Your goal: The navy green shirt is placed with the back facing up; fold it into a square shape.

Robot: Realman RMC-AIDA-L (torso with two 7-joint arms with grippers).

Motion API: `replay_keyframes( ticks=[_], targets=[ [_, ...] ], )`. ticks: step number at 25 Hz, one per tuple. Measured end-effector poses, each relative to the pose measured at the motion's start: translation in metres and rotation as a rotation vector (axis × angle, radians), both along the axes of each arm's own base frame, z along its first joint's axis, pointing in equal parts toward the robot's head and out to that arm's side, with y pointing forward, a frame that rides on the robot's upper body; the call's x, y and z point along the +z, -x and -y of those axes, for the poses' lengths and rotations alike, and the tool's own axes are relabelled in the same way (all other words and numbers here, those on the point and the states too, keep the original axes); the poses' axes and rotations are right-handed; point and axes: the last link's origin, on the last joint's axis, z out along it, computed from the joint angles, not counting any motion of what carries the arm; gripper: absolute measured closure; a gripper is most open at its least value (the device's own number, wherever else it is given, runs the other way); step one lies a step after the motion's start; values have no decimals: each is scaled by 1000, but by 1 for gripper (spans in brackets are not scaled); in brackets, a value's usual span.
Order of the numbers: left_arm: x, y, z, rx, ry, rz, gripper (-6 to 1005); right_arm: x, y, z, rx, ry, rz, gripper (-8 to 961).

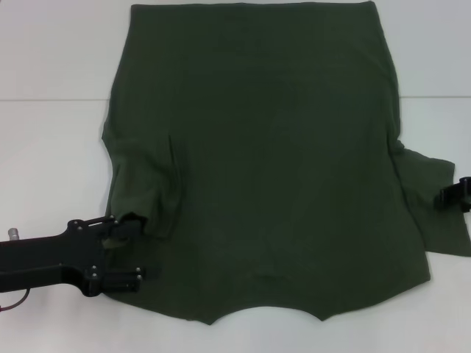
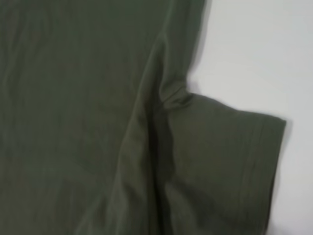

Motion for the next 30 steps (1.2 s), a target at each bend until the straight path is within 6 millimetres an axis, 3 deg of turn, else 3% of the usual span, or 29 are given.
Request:
replay_keyframes(
  ticks=[9, 14, 20, 30],
  targets=[
    [0, 0, 0, -1, 0, 0, 123, -2, 1, -1, 4, 13, 17, 534],
    [0, 0, -1, 2, 0, 1, 123, -1, 2, -2, 13, 11, 27, 748],
    [0, 0, -1, 5, -5, 2, 122, 1, 3, -3, 22, 7, 32, 882],
    [1, 0, -2, 10, -10, -2, 122, 28, -9, 2, 8, -93, 0, 944]
  ],
)
